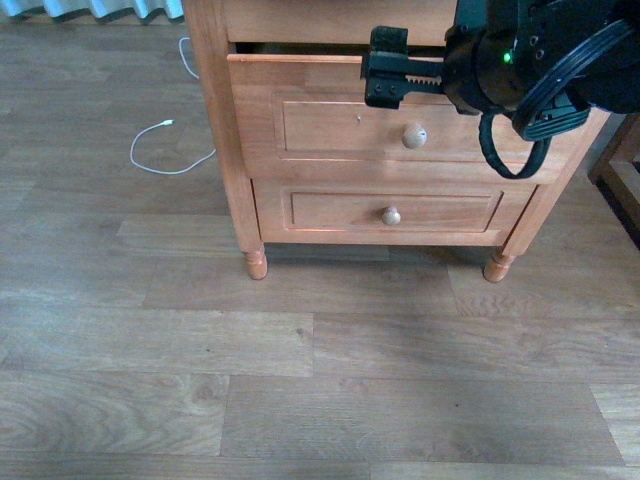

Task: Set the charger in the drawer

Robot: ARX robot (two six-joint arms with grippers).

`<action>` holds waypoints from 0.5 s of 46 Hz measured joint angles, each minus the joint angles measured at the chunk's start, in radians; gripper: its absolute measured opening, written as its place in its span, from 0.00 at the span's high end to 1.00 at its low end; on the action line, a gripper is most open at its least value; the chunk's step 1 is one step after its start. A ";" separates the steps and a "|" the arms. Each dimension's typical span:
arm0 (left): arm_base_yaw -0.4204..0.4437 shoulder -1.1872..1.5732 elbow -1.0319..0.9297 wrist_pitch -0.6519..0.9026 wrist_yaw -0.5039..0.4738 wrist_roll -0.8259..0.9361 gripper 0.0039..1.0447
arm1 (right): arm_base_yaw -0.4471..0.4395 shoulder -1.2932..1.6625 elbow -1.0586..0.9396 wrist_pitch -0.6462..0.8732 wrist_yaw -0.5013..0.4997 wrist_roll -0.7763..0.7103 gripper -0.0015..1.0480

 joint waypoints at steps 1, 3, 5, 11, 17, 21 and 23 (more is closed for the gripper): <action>0.000 0.000 0.000 0.000 0.000 0.000 0.06 | 0.000 0.003 0.004 0.005 0.000 0.000 0.08; 0.000 0.000 0.000 0.000 0.000 0.000 0.06 | -0.003 0.015 0.021 0.022 -0.001 0.003 0.08; 0.000 0.000 0.000 0.000 0.000 0.000 0.06 | -0.004 0.022 0.034 0.029 -0.001 0.008 0.08; 0.000 0.000 0.000 0.000 0.000 0.000 0.06 | -0.010 0.047 0.074 0.055 -0.003 0.021 0.08; 0.000 0.000 0.000 0.000 0.000 0.000 0.06 | -0.012 0.069 0.092 0.071 0.004 0.034 0.08; 0.000 0.000 0.000 0.000 0.000 0.000 0.06 | -0.012 0.086 0.101 0.076 0.003 0.037 0.08; 0.000 0.000 0.000 0.000 0.000 0.000 0.06 | -0.012 0.096 0.107 0.079 0.003 0.037 0.08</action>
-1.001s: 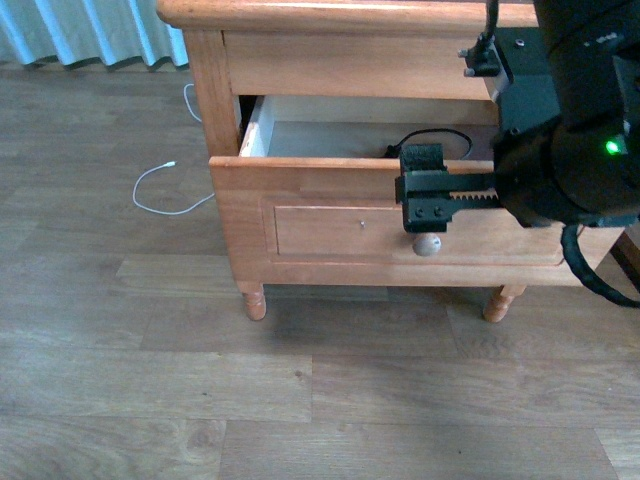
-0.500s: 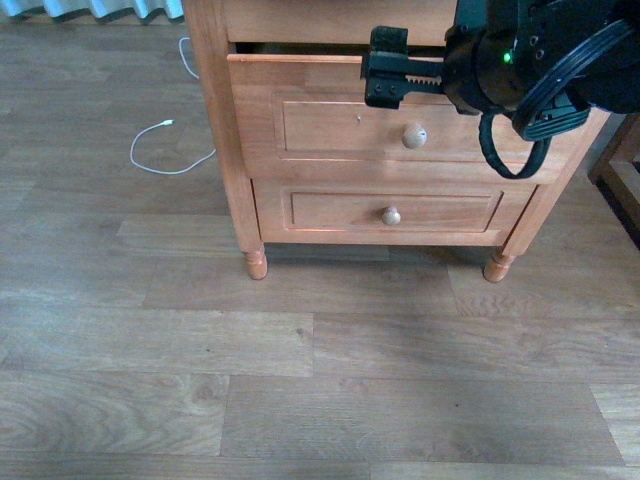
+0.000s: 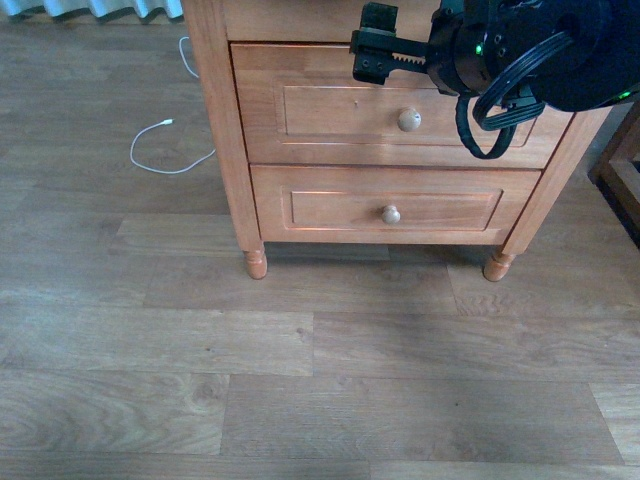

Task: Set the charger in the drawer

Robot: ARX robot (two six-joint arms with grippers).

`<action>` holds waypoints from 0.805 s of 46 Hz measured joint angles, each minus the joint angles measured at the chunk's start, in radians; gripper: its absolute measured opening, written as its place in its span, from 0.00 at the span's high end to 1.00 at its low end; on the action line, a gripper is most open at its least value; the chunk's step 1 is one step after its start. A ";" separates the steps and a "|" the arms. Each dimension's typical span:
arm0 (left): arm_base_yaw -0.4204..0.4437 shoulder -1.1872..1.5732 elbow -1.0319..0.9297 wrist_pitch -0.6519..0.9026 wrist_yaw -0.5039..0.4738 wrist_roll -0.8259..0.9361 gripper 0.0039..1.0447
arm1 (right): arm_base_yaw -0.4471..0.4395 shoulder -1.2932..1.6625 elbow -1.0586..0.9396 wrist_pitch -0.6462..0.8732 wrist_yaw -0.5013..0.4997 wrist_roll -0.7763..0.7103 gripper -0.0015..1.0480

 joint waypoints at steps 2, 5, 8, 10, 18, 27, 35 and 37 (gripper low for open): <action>0.000 0.000 0.000 0.000 0.000 0.000 0.06 | 0.000 0.008 0.005 0.005 0.000 0.000 0.08; 0.000 0.000 0.000 0.000 0.000 0.000 0.06 | 0.000 0.020 0.009 0.011 0.002 -0.001 0.08; 0.000 0.000 0.000 0.000 0.000 0.000 0.06 | 0.000 0.025 0.011 0.013 0.003 -0.002 0.08; 0.000 0.000 0.000 0.000 0.000 0.000 0.06 | -0.001 0.027 0.012 0.014 0.003 -0.002 0.08; 0.000 0.000 0.000 0.000 0.000 0.000 0.06 | -0.004 0.033 0.018 0.019 0.000 -0.004 0.08; 0.000 0.000 0.000 0.000 0.000 0.000 0.06 | -0.008 0.024 0.006 0.025 -0.017 0.000 0.08; 0.000 0.000 0.000 0.000 0.000 0.000 0.06 | -0.019 -0.088 -0.087 0.061 -0.060 -0.037 0.08; 0.000 0.000 0.000 0.000 0.000 0.000 0.06 | -0.020 -0.143 -0.121 0.063 -0.072 -0.048 0.08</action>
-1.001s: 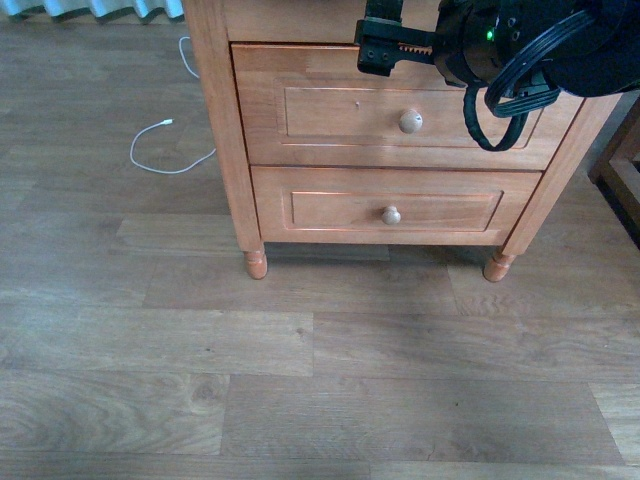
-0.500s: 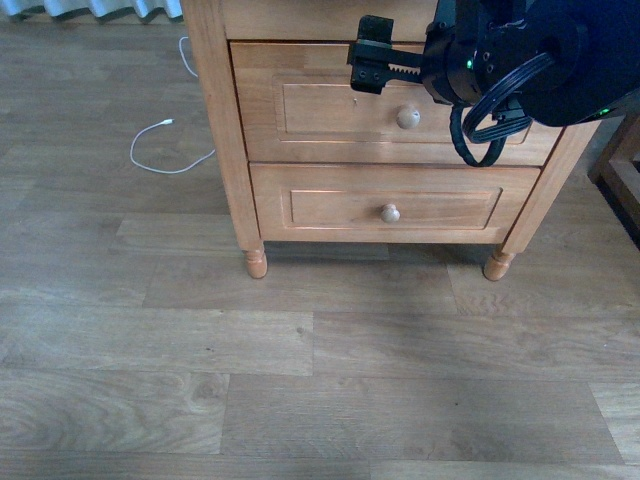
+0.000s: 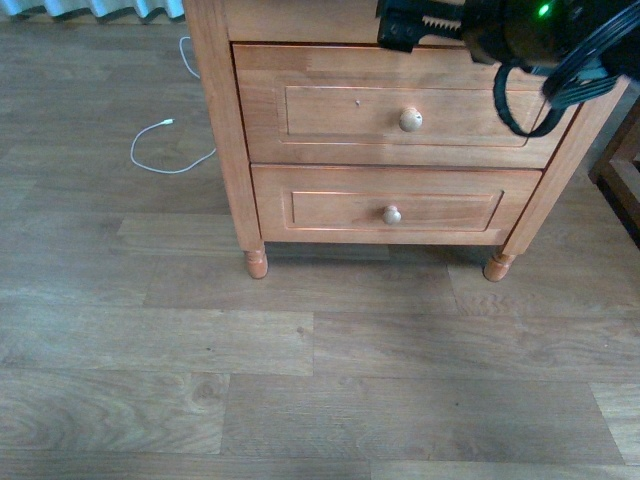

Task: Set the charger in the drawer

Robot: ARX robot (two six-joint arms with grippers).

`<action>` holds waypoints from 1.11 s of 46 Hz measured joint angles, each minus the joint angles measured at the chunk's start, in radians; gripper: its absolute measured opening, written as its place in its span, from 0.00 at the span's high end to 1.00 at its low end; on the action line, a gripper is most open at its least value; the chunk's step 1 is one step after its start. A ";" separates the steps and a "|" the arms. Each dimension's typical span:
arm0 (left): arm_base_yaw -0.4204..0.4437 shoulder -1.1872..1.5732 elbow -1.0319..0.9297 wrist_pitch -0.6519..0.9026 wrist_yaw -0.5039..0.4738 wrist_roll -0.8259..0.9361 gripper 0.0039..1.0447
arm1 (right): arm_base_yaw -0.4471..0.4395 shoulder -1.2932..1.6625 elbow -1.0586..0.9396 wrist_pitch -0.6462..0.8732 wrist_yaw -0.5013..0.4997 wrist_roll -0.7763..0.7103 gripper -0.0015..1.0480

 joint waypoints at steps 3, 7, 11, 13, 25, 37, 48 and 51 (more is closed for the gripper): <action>0.000 0.000 0.000 0.000 0.000 0.000 0.06 | 0.000 -0.071 -0.047 0.004 -0.019 -0.013 0.08; 0.000 0.000 0.000 0.000 0.000 0.000 0.06 | 0.002 -0.157 -0.108 -0.005 -0.032 -0.022 0.08; 0.000 0.000 0.000 0.000 0.000 0.000 0.06 | 0.002 -0.234 -0.166 -0.018 -0.052 -0.027 0.08; 0.000 0.000 0.000 0.000 0.000 0.000 0.06 | 0.002 -0.287 -0.206 -0.028 -0.064 -0.028 0.08; 0.000 0.000 0.000 0.000 0.000 0.000 0.06 | -0.039 -0.775 -0.467 -0.185 -0.097 -0.030 0.08; 0.000 0.000 0.000 0.000 0.000 0.000 0.06 | -0.126 -1.219 -0.605 -0.395 -0.169 -0.028 0.08; 0.000 0.000 0.000 0.000 0.000 0.000 0.06 | -0.367 -1.526 -0.702 -0.561 -0.335 -0.007 0.08; 0.000 0.000 0.000 0.000 0.000 0.000 0.06 | -0.441 -1.569 -0.723 -0.560 -0.342 -0.007 0.08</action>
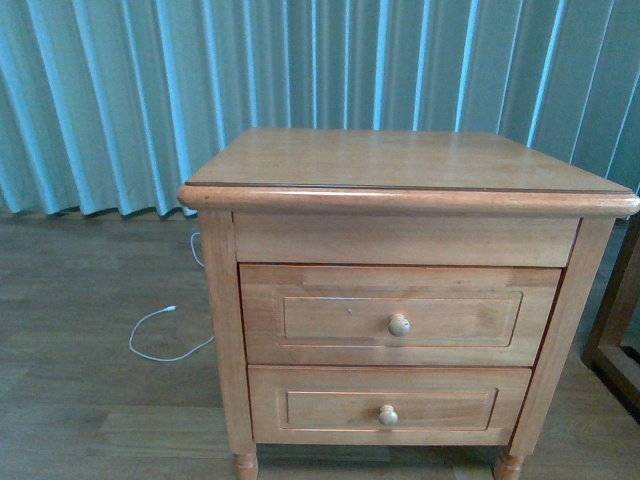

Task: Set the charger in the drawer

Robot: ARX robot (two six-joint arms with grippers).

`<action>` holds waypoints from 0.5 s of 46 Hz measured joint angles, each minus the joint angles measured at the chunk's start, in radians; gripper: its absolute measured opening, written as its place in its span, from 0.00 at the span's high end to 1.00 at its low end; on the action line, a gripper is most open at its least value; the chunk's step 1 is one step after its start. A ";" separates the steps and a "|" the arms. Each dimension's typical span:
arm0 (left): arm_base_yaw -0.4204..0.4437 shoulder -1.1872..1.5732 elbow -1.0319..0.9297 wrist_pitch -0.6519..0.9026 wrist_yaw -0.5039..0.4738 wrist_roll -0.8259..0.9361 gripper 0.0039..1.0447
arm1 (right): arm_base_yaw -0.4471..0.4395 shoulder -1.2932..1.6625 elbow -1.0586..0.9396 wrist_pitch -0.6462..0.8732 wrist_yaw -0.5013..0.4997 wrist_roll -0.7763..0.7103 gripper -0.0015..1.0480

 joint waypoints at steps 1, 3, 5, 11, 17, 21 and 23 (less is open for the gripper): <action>0.000 0.000 0.000 0.000 0.000 0.000 0.06 | -0.011 -0.005 0.000 0.000 0.002 0.001 0.08; 0.000 0.000 0.000 0.000 0.000 0.000 0.06 | -0.019 -0.010 0.000 0.002 0.002 0.004 0.08; 0.000 0.000 0.000 0.000 0.000 0.000 0.06 | -0.021 -0.010 -0.001 0.002 -0.002 0.005 0.08; 0.000 0.000 0.000 0.000 0.000 0.000 0.06 | -0.021 -0.008 -0.004 0.005 0.005 0.002 0.09; 0.000 0.000 0.000 0.000 0.000 0.000 0.06 | 0.039 -0.063 -0.089 0.062 0.150 -0.150 0.32; 0.000 0.000 0.000 0.000 0.000 0.000 0.06 | 0.109 -0.106 -0.159 0.082 0.186 -0.197 0.50; 0.000 0.000 0.000 0.000 0.000 0.000 0.06 | 0.112 -0.125 -0.190 0.091 0.187 -0.207 0.60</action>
